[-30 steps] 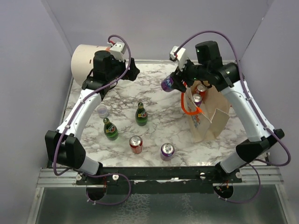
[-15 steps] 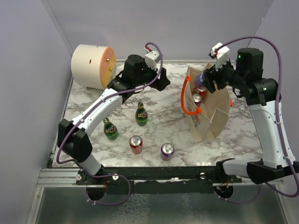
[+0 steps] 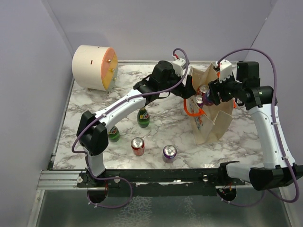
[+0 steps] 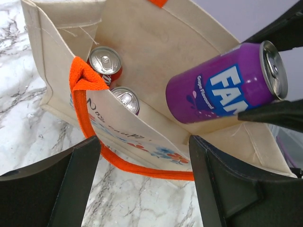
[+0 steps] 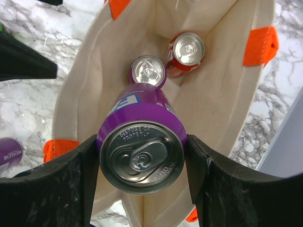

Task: Place the beverage into the canvas bag
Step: Place the drink in the canvas bag.

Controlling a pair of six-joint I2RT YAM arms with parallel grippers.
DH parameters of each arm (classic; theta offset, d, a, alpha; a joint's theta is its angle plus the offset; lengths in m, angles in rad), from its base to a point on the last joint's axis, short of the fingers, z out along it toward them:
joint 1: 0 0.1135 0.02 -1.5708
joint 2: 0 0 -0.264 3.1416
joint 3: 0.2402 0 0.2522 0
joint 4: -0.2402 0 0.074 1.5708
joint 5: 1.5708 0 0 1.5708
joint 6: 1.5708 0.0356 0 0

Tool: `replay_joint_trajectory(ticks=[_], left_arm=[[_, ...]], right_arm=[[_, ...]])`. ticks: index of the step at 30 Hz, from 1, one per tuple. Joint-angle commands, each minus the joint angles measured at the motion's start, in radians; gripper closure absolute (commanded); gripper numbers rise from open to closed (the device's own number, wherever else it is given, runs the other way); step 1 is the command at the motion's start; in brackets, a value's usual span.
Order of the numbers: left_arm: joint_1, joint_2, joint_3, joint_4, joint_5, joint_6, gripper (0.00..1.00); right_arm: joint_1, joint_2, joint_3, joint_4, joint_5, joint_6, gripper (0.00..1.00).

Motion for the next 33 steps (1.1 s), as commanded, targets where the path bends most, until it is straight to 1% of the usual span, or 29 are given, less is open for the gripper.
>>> replay_joint_trajectory(ticks=[1,6,13,17,21,27,33], left_arm=[[-0.02,0.037,0.054,0.024,-0.007,-0.037,0.25],[-0.061,0.058,0.045,0.016,-0.038,-0.008,0.34],[-0.097,0.048,-0.029,0.016,-0.049,0.054,0.46],[-0.099,0.042,-0.048,0.02,-0.041,0.08,0.55],[-0.104,0.042,-0.06,0.025,-0.021,0.118,0.68],[-0.107,0.052,-0.08,0.021,-0.007,0.176,0.75],[-0.108,0.052,-0.101,0.021,0.013,0.197,0.84]], right_arm=[[-0.017,-0.057,-0.033,0.086,0.013,-0.001,0.99],[-0.027,-0.065,-0.07,0.07,0.024,-0.011,0.99],[-0.028,-0.116,-0.142,0.049,0.011,-0.048,0.99],[-0.028,-0.155,-0.183,0.027,0.0,-0.066,0.99],[-0.028,-0.204,-0.24,0.014,0.01,-0.082,0.99],[-0.028,-0.255,-0.356,0.035,0.035,-0.087,0.99],[-0.028,-0.231,-0.372,0.068,0.089,-0.093,0.99]])
